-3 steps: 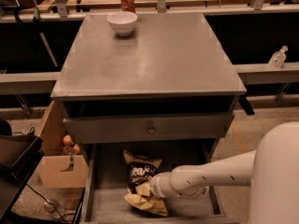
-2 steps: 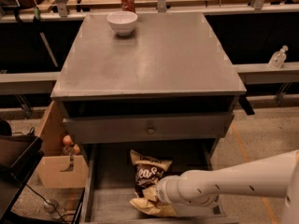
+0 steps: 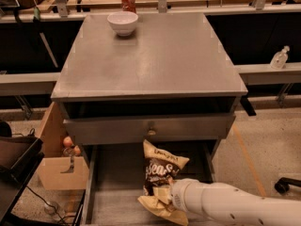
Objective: Pick brown chip bag from middle drawer and place on counter
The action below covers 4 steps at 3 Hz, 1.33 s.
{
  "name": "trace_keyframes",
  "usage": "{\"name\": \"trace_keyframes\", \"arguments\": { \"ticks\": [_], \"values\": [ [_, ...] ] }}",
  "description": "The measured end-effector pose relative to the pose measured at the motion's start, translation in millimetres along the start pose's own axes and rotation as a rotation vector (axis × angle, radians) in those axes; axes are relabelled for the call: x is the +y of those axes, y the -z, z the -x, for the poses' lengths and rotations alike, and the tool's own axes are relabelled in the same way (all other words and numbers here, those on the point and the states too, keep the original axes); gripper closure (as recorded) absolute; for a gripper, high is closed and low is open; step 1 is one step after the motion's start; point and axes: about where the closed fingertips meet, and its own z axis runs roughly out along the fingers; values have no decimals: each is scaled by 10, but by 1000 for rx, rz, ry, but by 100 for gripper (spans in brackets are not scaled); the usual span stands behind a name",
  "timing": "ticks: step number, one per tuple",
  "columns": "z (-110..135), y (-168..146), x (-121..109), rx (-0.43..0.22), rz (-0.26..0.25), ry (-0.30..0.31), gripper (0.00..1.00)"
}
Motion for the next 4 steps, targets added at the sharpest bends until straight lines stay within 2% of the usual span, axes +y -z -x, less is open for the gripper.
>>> {"name": "trace_keyframes", "arguments": {
  "ticks": [1, 2, 3, 4],
  "values": [
    [497, 398, -197, -125, -58, -74, 100],
    [913, 842, -224, -198, -137, -129, 100],
    [1288, 1300, -65, -256, -213, -139, 100],
    [1501, 1531, 61, -292, -252, -84, 100]
  ]
}}
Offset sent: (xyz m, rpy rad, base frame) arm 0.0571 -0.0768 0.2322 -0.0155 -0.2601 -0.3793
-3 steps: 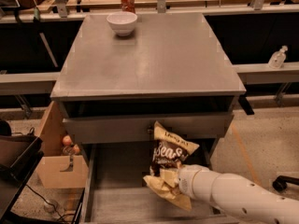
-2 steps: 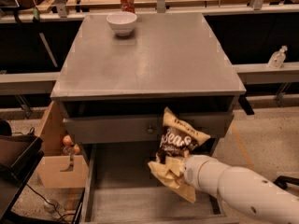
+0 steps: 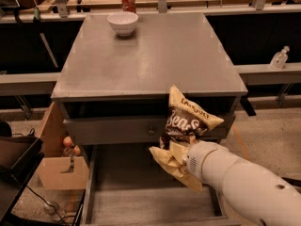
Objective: Pick brown chip bag from middle drawer and place on counter
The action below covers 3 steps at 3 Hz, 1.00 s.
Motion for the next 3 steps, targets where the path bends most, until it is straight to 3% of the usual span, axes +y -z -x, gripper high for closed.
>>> {"name": "trace_keyframes", "arguments": {
  "ticks": [2, 3],
  "values": [
    [75, 12, 27, -14, -1, 15, 100],
    [387, 158, 8, -62, -22, 47, 100]
  ]
}}
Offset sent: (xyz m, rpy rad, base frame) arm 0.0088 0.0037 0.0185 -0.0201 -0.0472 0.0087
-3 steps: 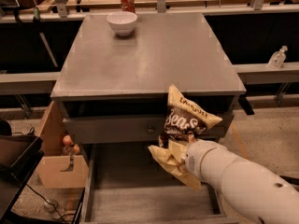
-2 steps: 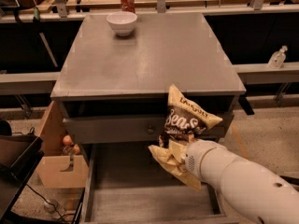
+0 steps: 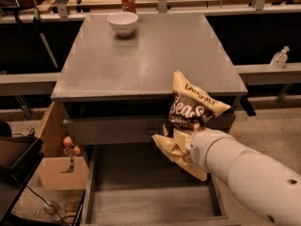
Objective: Pick brown chip bag from middle drawer and place on counter
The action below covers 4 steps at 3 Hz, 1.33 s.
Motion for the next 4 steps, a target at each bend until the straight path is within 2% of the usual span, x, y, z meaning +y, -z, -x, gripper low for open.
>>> {"name": "trace_keyframes", "arguments": {
  "ticks": [1, 2, 3, 4],
  "values": [
    [420, 225, -101, -51, -34, 39, 100],
    [962, 480, -261, -97, -64, 103, 100],
    [1551, 451, -333, -106, -39, 115, 100],
    [1974, 53, -407, -40, 0, 103, 100]
  ]
}}
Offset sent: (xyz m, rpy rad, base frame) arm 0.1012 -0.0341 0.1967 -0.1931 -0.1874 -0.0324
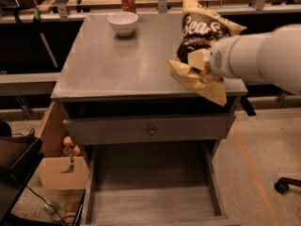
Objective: Pick brown chip bag from middle drawer and place on counter
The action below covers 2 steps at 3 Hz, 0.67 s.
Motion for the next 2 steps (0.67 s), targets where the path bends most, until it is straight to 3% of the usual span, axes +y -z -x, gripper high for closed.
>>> {"name": "trace_keyframes", "arguments": {
  "ticks": [1, 2],
  "values": [
    [234, -648, 94, 106, 46, 103, 100],
    [465, -1225, 383, 200, 109, 281, 100]
  ]
}}
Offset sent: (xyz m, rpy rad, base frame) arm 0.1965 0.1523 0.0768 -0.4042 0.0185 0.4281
